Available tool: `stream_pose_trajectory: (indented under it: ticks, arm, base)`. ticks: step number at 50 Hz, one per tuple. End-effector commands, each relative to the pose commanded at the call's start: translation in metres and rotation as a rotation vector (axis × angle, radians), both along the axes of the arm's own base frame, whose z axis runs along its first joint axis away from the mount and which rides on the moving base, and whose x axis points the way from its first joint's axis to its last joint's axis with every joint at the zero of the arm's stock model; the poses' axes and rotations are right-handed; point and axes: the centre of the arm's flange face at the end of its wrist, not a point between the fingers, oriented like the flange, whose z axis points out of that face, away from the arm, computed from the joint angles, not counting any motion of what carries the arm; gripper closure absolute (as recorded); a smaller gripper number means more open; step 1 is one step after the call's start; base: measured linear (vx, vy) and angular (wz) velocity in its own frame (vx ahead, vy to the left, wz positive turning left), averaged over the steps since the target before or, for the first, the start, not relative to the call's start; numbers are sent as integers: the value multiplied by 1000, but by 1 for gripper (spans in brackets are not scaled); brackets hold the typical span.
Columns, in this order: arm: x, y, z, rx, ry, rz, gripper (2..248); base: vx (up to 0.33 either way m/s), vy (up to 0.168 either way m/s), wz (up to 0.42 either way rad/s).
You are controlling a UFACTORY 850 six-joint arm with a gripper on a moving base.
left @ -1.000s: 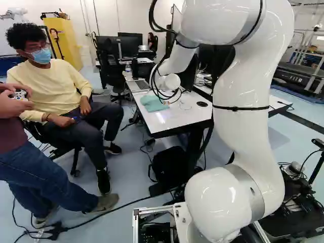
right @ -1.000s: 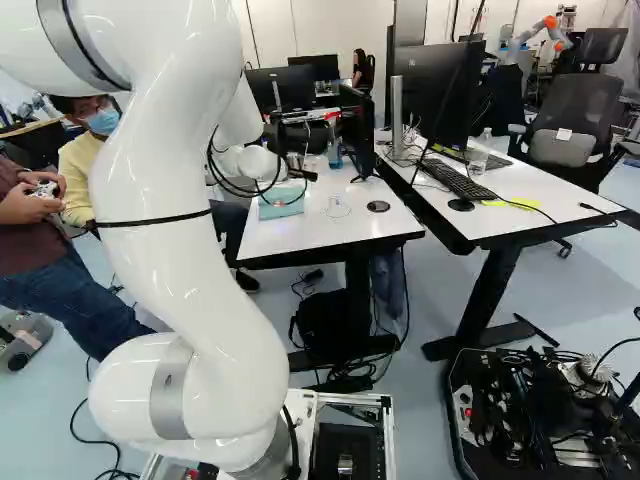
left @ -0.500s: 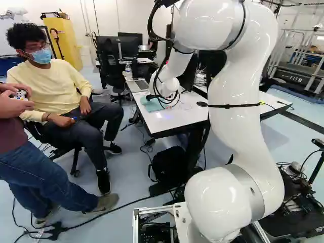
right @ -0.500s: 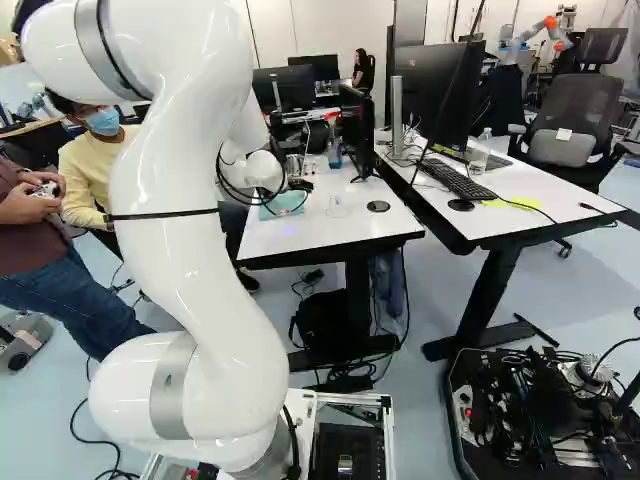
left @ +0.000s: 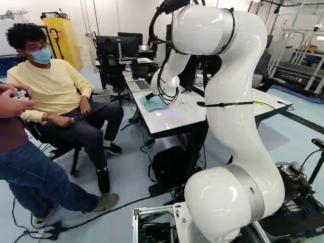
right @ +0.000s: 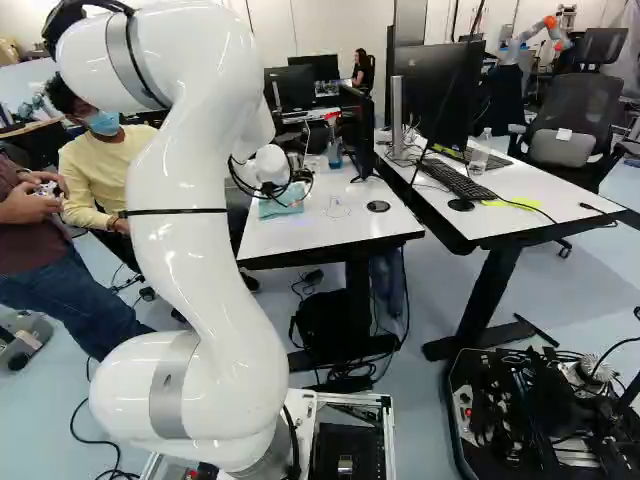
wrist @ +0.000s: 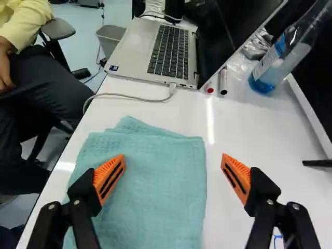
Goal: Clean the table with the green towel
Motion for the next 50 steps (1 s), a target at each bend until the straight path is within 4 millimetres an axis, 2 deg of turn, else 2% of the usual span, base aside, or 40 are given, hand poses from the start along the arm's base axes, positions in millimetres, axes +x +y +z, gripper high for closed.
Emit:
stream_pose_trajectory:
  ticks: [10, 25, 50]
  arm:
    - [8, -3, 11, -59, -32, 75, 3]
    - [5, 0, 30, -117, -84, 171, 3]
    - [-43, 30, 70, -185, -232, 436, 3]
  base:
    - [0, 0, 0]
    - [0, 0, 0]
    - [0, 0, 0]
